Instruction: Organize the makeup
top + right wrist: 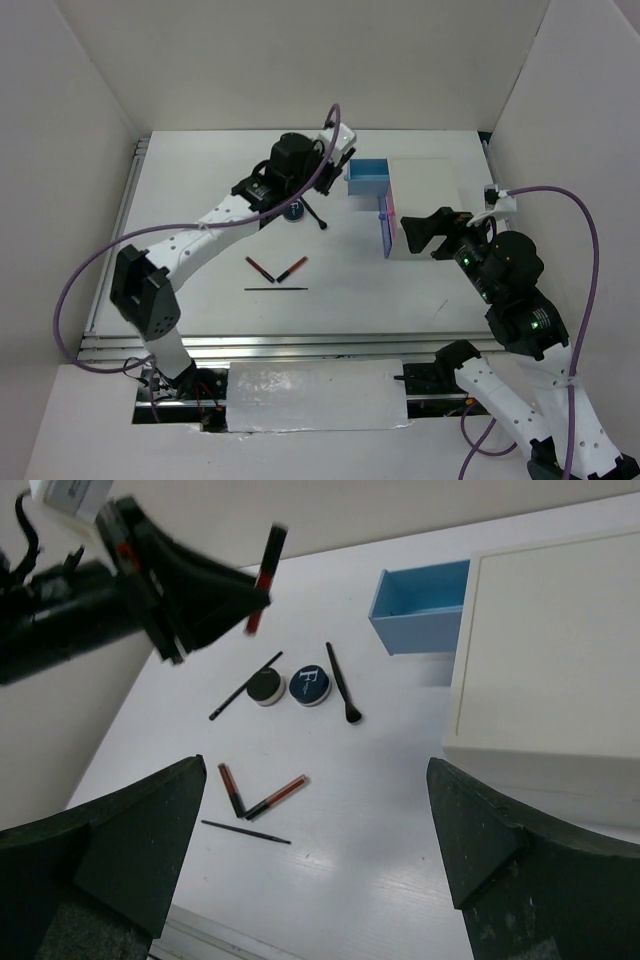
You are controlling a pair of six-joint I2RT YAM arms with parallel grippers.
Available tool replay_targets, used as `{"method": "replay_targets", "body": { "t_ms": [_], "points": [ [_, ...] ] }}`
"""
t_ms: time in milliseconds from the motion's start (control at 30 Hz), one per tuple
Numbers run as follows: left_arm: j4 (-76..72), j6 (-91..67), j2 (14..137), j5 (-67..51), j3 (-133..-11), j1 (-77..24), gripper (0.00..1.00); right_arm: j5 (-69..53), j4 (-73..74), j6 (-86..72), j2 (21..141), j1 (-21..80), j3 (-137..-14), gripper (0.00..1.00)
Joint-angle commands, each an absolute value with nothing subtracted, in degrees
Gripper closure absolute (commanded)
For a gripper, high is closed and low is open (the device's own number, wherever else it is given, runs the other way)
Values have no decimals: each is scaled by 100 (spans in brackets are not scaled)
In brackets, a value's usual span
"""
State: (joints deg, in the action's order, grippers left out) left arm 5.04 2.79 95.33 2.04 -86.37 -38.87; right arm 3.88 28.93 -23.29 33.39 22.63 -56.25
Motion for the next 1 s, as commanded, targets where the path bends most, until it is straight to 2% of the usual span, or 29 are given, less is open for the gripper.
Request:
{"method": "replay_targets", "body": {
  "t_ms": [0, 33, 233, 333, 433, 700, 833, 900, 967],
  "points": [
    [-554, 1309, 10498, -615, -9814, -3814, 100, 343, 2514, -2285, 3305, 2294, -5678, 0],
    [-606, 1397, 10703, -598, -10235, -3814, 100, 317, 2505, -2285, 3305, 2303, -5652, 0],
    [-1160, 1371, 11776, -905, -11019, -3823, 100, 229, 2382, -2276, 3366, 2303, -5511, 0],
    [-1318, 1450, 12049, -1063, -11136, -3832, 100, 150, 2373, -2268, 3392, 2303, -5537, 0],
    [-1661, 1582, 12208, -914, -11153, -3841, 94, 106, 2329, -2267, 3358, 2294, -5511, 0],
    [-1652, 1679, 12674, -765, -11391, -3841, 92, 96, 2312, -2276, 3331, 2303, -5379, 0],
    [-1951, 1653, 12796, -502, -11206, -3832, 87, 88, 2232, -2268, 3410, 2311, -5352, 0],
    [-1951, 1661, 12832, -492, -11189, -3832, 78, 44, 2259, -2241, 3498, 2303, -5379, 0],
    [-1942, 1679, 12876, -510, -11180, -3832, 77, 35, 2241, -2250, 3524, 2294, -5379, 0]
  ]
}}
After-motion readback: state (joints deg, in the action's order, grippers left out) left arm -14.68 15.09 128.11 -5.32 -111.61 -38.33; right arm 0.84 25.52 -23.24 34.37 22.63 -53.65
